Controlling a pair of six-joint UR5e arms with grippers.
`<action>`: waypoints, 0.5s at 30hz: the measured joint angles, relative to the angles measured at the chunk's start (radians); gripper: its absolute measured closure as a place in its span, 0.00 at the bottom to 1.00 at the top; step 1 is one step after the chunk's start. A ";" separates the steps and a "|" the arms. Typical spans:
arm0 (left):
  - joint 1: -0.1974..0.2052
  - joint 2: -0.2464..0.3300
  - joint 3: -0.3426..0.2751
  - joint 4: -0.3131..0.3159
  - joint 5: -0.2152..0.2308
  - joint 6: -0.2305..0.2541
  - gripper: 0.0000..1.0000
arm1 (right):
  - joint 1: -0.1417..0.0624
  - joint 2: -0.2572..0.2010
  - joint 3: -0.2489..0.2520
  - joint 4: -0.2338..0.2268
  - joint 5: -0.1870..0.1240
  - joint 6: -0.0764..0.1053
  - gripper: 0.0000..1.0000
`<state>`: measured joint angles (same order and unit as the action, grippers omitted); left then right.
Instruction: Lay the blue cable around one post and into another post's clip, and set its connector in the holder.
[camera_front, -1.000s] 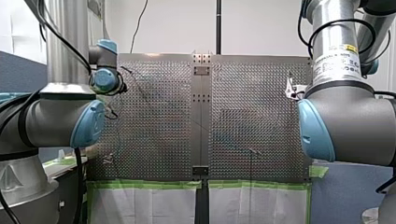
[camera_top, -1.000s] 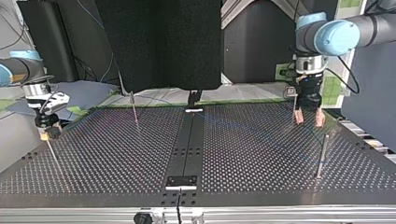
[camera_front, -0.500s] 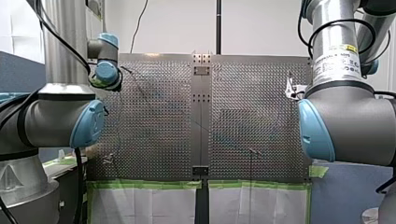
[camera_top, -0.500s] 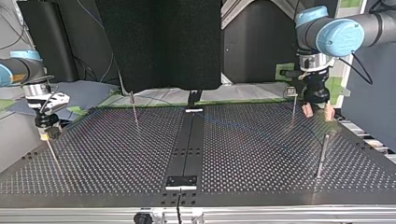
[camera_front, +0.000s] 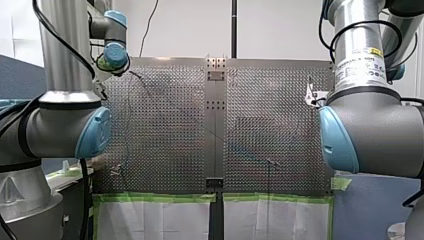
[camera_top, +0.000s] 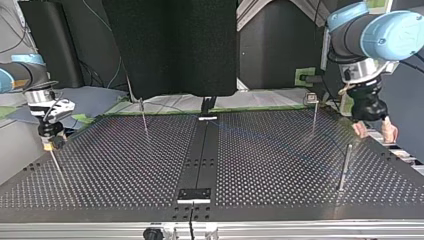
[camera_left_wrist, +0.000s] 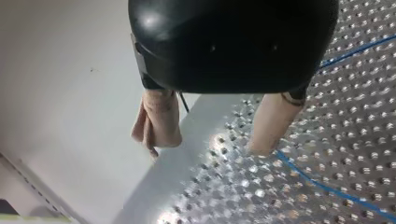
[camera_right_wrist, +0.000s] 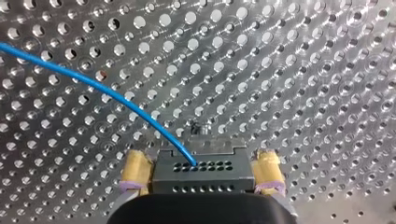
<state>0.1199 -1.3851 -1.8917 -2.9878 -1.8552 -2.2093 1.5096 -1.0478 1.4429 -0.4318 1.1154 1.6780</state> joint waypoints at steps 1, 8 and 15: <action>-0.001 0.001 0.013 -0.005 0.003 0.013 0.00 | 0.000 0.000 0.000 0.000 0.000 0.001 0.00; -0.010 0.001 0.050 -0.002 0.068 0.092 0.00 | 0.002 0.000 0.000 -0.001 0.000 0.003 0.00; -0.017 0.000 0.053 0.002 0.128 0.162 0.00 | 0.002 0.002 0.000 -0.002 0.000 0.003 0.00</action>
<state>0.1031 -1.3848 -1.8392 -2.9859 -1.7273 -2.0478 1.5114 -1.0461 1.4427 -0.4343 1.1153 1.6814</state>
